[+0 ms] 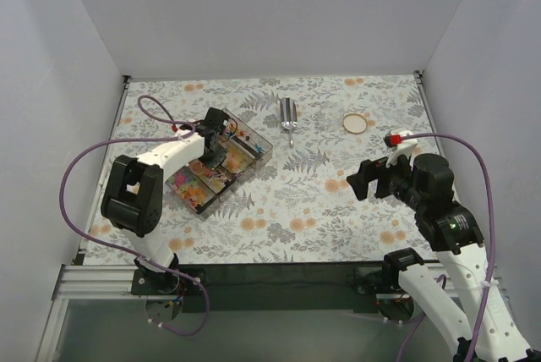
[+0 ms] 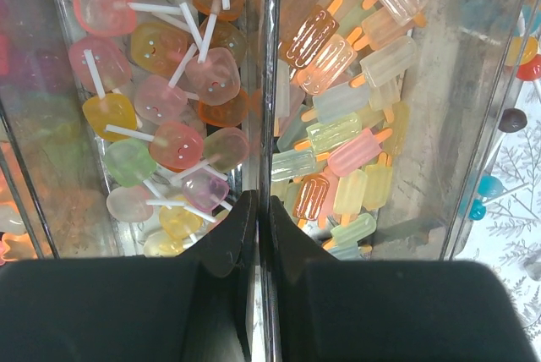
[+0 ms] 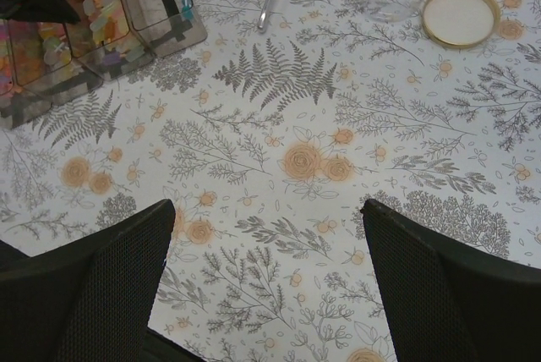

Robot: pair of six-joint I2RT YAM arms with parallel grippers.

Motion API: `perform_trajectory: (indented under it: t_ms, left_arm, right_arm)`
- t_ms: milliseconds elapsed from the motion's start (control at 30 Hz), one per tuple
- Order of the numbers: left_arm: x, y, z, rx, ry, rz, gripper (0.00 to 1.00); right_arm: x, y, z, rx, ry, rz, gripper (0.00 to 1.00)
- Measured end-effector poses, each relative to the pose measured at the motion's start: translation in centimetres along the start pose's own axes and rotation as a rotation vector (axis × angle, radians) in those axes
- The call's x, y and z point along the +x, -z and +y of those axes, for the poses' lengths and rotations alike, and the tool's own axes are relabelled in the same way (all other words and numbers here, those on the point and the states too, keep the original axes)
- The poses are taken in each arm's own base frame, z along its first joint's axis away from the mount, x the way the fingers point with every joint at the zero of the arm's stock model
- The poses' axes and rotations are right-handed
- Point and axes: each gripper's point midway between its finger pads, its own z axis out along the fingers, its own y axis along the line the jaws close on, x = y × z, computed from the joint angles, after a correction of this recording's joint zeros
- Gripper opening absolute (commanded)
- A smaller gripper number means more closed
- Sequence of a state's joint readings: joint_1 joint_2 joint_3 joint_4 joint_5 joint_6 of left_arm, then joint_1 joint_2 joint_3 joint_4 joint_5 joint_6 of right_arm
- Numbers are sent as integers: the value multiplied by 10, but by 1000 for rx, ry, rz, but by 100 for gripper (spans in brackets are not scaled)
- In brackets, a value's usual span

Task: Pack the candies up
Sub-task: Move the storage box to the center of the board.

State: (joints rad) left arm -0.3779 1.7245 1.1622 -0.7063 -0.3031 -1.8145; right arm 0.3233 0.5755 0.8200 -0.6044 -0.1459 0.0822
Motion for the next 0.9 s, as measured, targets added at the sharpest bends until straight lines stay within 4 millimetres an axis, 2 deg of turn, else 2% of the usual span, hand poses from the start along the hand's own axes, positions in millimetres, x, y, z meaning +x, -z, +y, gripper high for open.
perform_trajectory:
  t_ms: [300,567,767,900]
  left_arm:
    - [17,5,-8,15,-23,13,4]
    - [30,9,-21,43,-31,39,14]
    - [53,16,-35,99,-25,103,21]
    - [64,19,-36,118,-26,144,26]
  right_arm:
    - [8,-10,0,-8,-29,54,98]
    - [17,-26,-13,57,-62,137,98]
    - [26,-50,-27,119,-90,235,98]
    - [28,-69,-36,161,-115,287,97]
